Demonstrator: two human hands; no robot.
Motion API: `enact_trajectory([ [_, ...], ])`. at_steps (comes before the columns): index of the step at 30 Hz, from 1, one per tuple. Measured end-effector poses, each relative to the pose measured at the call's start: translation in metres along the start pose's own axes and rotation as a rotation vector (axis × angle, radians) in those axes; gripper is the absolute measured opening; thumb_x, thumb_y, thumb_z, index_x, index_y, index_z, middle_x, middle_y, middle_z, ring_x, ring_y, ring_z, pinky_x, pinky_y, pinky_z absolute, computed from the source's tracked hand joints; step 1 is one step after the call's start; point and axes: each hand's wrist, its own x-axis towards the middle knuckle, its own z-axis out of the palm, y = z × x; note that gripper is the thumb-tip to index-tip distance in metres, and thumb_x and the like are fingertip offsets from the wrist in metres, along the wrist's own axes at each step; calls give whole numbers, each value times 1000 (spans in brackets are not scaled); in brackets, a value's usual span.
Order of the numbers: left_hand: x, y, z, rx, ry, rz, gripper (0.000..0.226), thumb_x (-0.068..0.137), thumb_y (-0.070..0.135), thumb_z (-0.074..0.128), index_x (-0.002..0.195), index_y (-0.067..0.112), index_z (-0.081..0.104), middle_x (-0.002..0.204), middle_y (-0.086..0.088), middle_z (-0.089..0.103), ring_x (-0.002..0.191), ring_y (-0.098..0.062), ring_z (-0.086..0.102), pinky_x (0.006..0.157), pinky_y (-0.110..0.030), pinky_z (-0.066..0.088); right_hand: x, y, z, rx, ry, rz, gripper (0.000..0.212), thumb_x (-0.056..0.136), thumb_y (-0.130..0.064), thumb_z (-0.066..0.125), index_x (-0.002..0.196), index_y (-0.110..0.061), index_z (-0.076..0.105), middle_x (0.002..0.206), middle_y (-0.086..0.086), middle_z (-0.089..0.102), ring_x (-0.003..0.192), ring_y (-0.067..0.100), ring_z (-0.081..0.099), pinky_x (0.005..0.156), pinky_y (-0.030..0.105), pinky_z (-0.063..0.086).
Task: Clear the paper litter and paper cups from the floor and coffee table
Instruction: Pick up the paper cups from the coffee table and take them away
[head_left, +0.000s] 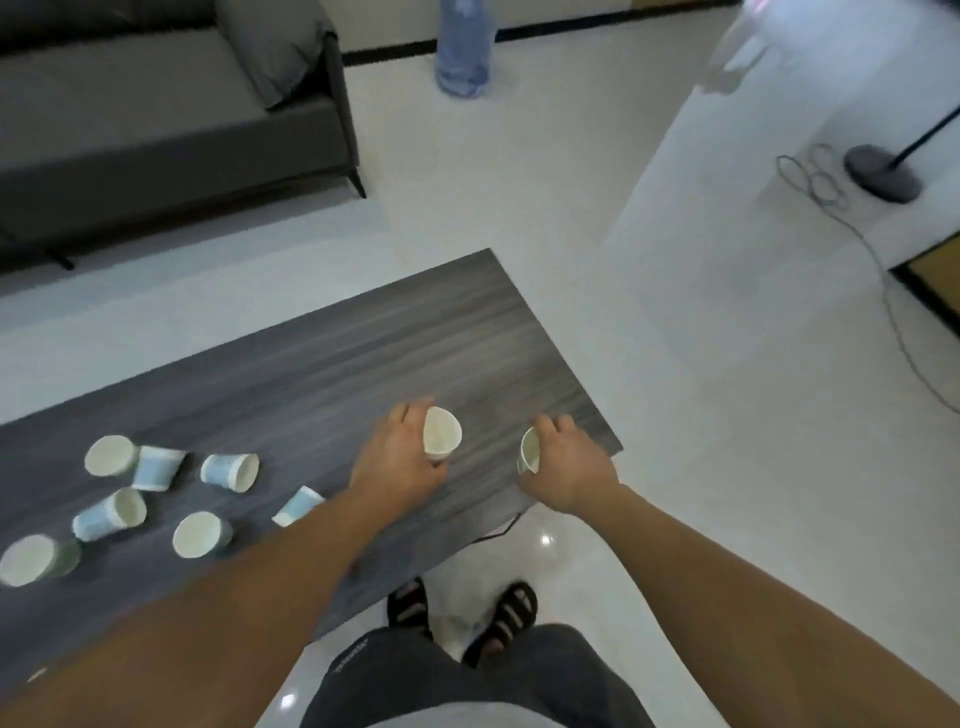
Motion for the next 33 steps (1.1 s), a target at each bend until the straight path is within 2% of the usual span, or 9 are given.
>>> enact_trajectory([
  [2, -5, 41, 14, 26, -39, 111, 84, 75, 32, 71, 147, 25, 27, 133, -2, 42, 116, -26, 49, 93, -40, 46, -35, 39, -4, 48, 58, 83, 67, 79, -44, 66, 136, -23, 36, 133, 6, 41, 115, 29, 49, 85, 37, 44],
  [5, -14, 114, 39, 89, -93, 291, 87, 76, 34, 70, 148, 26, 23, 131, -3, 41, 111, -26, 52, 90, -40, 48, -87, 102, -8, 109, 135, 202, 74, 79, -45, 65, 142, -25, 32, 134, 6, 41, 114, 29, 50, 83, 36, 45],
  [9, -35, 223, 84, 180, -133, 526, 86, 77, 33, 69, 148, 27, 23, 131, -4, 37, 112, -27, 52, 87, -37, 46, -164, 190, -1, 229, 257, 362, 79, 79, -44, 65, 146, -26, 28, 135, 6, 41, 115, 29, 50, 85, 37, 46],
  [16, -112, 398, 202, 256, -228, 813, 86, 73, 35, 72, 145, 24, 27, 133, -4, 35, 108, -28, 52, 84, -38, 48, -313, 347, 27, 316, 387, 639, 75, 81, -39, 62, 146, -24, 28, 137, 6, 39, 117, 29, 48, 85, 37, 45],
  [22, -188, 501, 287, 315, -299, 1063, 84, 72, 45, 70, 142, 20, 31, 133, 0, 39, 111, -23, 51, 83, -34, 49, -409, 444, 55, 413, 404, 855, 76, 83, -42, 60, 148, -25, 24, 139, 5, 37, 118, 28, 48, 88, 37, 46],
  [26, -207, 557, 340, 398, -375, 1164, 86, 72, 49, 69, 143, 20, 30, 133, 2, 39, 113, -20, 51, 86, -33, 49, -449, 501, 69, 503, 423, 955, 77, 83, -42, 60, 149, -26, 23, 140, 5, 36, 120, 28, 47, 90, 37, 46],
  [30, -223, 627, 413, 416, -498, 1251, 95, 75, 42, 70, 150, 32, 12, 129, 2, 37, 112, -21, 48, 88, -32, 49, -489, 573, 74, 538, 407, 1061, 79, 85, -42, 60, 151, -25, 20, 142, 6, 34, 124, 28, 44, 95, 39, 46],
  [33, -244, 685, 471, 399, -581, 1348, 87, 77, 38, 67, 148, 40, 17, 127, 2, 36, 106, -19, 48, 86, -29, 49, -523, 633, 70, 548, 409, 1147, 79, 85, -41, 60, 152, -25, 19, 141, 5, 34, 122, 28, 44, 92, 39, 48],
])
